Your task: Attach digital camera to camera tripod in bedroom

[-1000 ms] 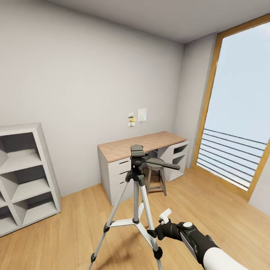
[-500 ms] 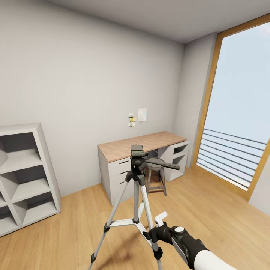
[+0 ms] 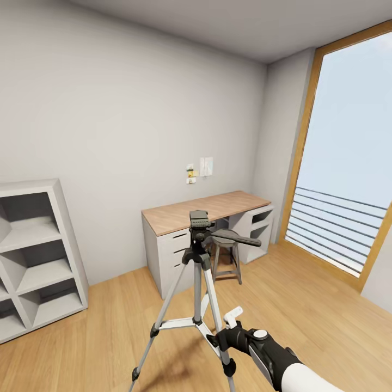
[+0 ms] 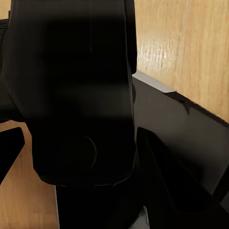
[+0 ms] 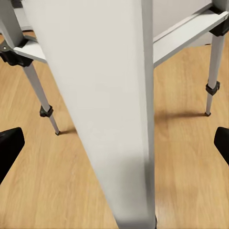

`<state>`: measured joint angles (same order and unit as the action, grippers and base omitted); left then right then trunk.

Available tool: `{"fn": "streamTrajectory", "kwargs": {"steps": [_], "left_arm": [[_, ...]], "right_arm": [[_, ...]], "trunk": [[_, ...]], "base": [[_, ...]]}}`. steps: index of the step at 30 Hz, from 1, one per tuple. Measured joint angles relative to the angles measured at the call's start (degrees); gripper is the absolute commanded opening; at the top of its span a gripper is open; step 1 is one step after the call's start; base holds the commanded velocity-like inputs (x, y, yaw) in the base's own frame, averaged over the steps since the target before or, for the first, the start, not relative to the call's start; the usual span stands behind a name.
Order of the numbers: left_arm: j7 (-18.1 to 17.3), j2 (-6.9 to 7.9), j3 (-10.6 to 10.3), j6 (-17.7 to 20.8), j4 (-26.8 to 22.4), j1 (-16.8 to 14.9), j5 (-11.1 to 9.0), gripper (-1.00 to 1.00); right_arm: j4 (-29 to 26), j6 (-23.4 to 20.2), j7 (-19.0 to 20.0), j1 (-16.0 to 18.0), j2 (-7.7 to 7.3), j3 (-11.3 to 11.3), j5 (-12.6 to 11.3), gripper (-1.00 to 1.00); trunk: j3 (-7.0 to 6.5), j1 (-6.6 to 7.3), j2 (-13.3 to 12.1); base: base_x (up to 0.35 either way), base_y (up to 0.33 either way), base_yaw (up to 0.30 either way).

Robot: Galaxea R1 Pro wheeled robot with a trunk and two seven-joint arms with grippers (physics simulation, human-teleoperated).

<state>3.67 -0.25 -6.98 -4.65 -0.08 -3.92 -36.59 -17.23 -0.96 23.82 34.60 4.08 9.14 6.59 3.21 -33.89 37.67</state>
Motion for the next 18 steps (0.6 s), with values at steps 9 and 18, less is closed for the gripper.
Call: {"fn": "streamTrajectory", "kwargs": {"steps": [9,18], "left_arm": [[0.0,0.01,0.0,0.0,0.0,0.0,0.0,-1.0],[0.0,0.0,0.0,0.0,0.0,0.0,0.0,-1.0]], "right_arm": [[0.0,0.2,-0.1,0.0,0.03,0.0,0.0,1.0],[0.0,0.1,-0.3,0.0,0.04,-0.1,0.2,-1.0]], "trunk": [[0.0,0.0,0.0],[0.0,0.0,0.0]], "base": [[0.0,0.0,0.0],[0.0,0.0,0.0]]}}
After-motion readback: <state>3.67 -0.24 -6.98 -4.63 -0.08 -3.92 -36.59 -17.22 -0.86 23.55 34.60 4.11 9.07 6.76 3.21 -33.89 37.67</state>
